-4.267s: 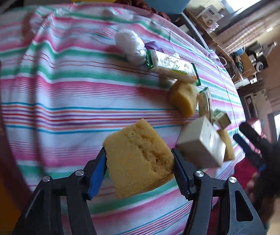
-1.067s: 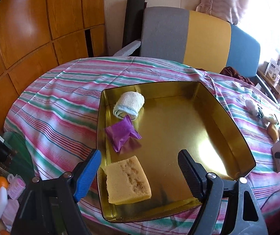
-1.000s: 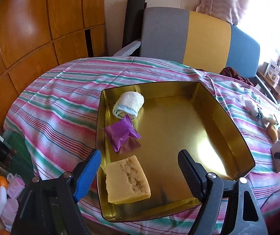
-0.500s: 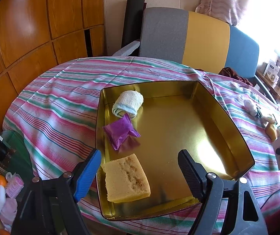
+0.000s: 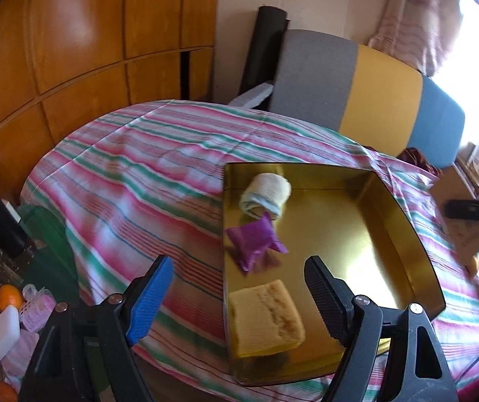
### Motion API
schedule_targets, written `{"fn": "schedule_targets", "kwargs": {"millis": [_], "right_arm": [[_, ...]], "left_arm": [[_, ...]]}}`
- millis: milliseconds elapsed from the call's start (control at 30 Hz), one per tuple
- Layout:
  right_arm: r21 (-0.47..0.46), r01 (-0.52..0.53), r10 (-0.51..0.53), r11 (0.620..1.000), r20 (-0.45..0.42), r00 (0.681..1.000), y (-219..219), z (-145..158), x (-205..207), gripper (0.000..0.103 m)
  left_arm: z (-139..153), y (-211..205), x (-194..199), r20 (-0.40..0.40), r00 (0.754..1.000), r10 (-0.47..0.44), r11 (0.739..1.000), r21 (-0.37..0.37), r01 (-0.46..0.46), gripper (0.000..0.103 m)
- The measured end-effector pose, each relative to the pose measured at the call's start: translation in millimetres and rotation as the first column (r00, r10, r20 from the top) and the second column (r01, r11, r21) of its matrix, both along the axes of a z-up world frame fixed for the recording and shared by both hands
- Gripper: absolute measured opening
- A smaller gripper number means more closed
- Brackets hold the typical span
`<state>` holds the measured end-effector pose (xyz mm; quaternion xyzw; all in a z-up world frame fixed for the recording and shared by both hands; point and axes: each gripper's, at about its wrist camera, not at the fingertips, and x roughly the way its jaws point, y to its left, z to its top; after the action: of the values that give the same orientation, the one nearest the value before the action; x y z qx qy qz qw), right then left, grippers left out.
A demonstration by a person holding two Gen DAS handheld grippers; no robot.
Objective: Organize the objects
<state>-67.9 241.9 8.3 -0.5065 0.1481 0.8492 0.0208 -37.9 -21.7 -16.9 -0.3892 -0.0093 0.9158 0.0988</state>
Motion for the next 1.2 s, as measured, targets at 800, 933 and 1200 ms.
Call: {"fn": "schedule_targets", "kwargs": {"millis": [800, 933, 1200], "right_arm": [[-0.215, 0.178, -0.132, 0.96, 0.21, 0.969, -33.1, -107.3, -141.7, 0.062], [-0.227, 0.129, -0.095, 0.965, 0.155, 0.983, -34.8, -92.9, -131.5, 0.063], [-0.065, 0.003, -0.002, 0.998, 0.022, 1.0, -31.4, -46.1, -69.8, 0.065]], "left_arm": [[-33.5, -43.5, -17.0, 0.103, 0.991, 0.08, 0.995, 0.044, -0.085, 0.081], [-31.8, -41.0, -15.2, 0.095, 0.993, 0.074, 0.996, 0.043, -0.078, 0.081], [-19.4, -36.9, -11.6, 0.057, 0.997, 0.057, 0.997, 0.04, -0.059, 0.081]]}}
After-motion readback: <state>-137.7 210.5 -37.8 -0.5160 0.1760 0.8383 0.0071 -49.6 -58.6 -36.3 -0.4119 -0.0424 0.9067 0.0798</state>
